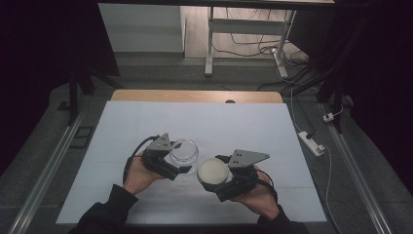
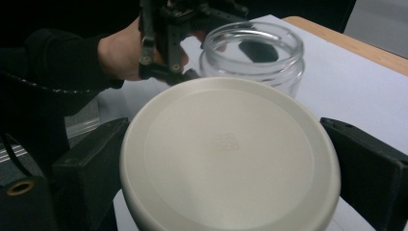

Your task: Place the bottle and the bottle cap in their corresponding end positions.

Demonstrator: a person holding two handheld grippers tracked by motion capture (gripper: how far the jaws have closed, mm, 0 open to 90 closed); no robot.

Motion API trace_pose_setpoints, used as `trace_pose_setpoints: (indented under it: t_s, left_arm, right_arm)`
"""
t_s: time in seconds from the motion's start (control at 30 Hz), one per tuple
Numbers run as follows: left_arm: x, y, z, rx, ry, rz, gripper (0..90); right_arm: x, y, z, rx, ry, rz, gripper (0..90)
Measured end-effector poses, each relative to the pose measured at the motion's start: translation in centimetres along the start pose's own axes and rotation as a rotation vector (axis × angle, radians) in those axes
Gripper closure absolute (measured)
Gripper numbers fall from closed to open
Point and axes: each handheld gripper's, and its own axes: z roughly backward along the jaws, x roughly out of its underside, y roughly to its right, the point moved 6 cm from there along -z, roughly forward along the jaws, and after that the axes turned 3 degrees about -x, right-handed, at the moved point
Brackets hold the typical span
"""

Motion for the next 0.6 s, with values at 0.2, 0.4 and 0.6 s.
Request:
trace_pose_setpoints:
  t_s: [0.2, 0.4, 0.6]
  left_arm:
    - [-0.5, -0.7, -0.5, -0.011, 0.001, -0.003, 7.7]
    - [-1.4, -1.4, -1.4, -0.027, 0.012, -0.009, 7.7]
    - [-2.1, -2.2, -2.3, -0.03, 0.015, -0.002, 7.7]
  right_arm:
    - [0.9, -0.3, -0.3, -0.001, -0.017, 0.004, 7.1]
    - [2.1, -0.5, -0.6, 0.0, -0.035, 0.001, 7.1]
    - [3.2, -0.7, -1.3, -0.007, -0.06, 0.007, 7.1]
